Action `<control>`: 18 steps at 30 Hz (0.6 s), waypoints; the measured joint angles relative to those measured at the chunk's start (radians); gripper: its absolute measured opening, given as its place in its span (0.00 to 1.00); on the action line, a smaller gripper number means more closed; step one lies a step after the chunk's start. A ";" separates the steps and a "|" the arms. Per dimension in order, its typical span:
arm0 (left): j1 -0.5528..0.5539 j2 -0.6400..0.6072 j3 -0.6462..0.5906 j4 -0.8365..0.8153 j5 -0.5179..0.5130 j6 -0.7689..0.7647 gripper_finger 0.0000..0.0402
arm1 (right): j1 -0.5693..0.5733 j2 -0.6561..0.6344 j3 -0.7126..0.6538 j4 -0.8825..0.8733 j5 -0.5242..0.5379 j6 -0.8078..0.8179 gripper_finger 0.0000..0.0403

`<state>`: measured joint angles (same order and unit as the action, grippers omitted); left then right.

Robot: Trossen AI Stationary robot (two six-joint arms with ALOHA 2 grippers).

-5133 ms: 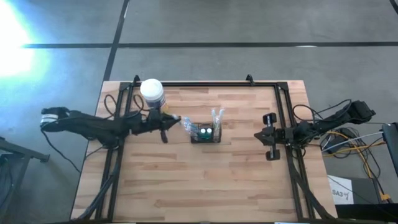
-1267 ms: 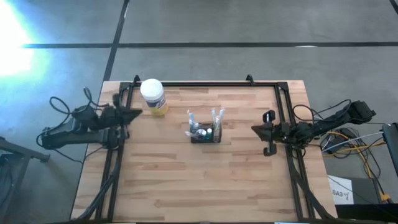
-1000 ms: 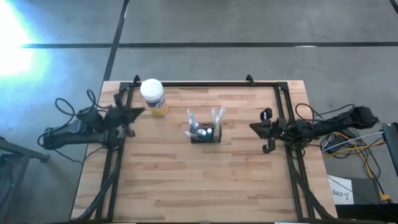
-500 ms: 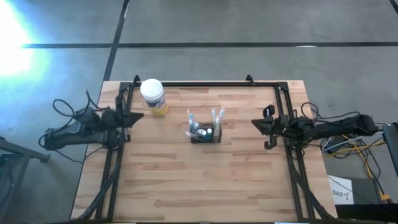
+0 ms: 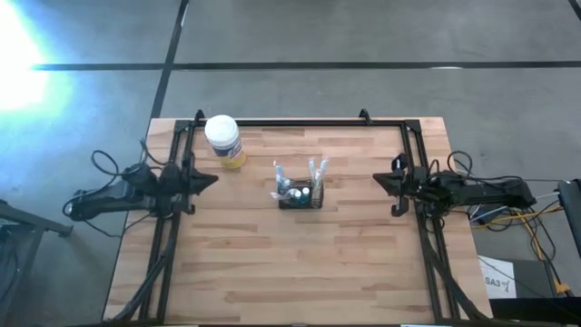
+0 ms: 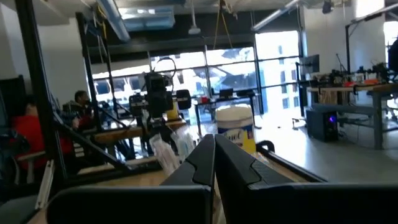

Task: Pick & Place toothbrushing station
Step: Return to Home Position

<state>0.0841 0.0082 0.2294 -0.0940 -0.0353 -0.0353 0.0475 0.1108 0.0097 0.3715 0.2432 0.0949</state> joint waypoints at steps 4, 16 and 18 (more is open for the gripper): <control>0.000 -0.006 -0.083 0.079 0.041 -0.001 0.01 | 0.000 -0.041 0.000 -0.061 0.002 0.011 0.02; 0.000 -0.007 -0.203 0.137 0.109 -0.019 0.01 | 0.000 -0.054 0.000 -0.203 0.050 0.050 0.02; 0.000 -0.007 -0.220 0.150 0.109 -0.025 0.01 | 0.000 -0.055 0.000 -0.202 0.050 0.052 0.02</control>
<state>0.0841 0.0010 0.0091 0.0557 0.0738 -0.0603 0.0475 0.0563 0.0093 0.1697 0.2935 0.1464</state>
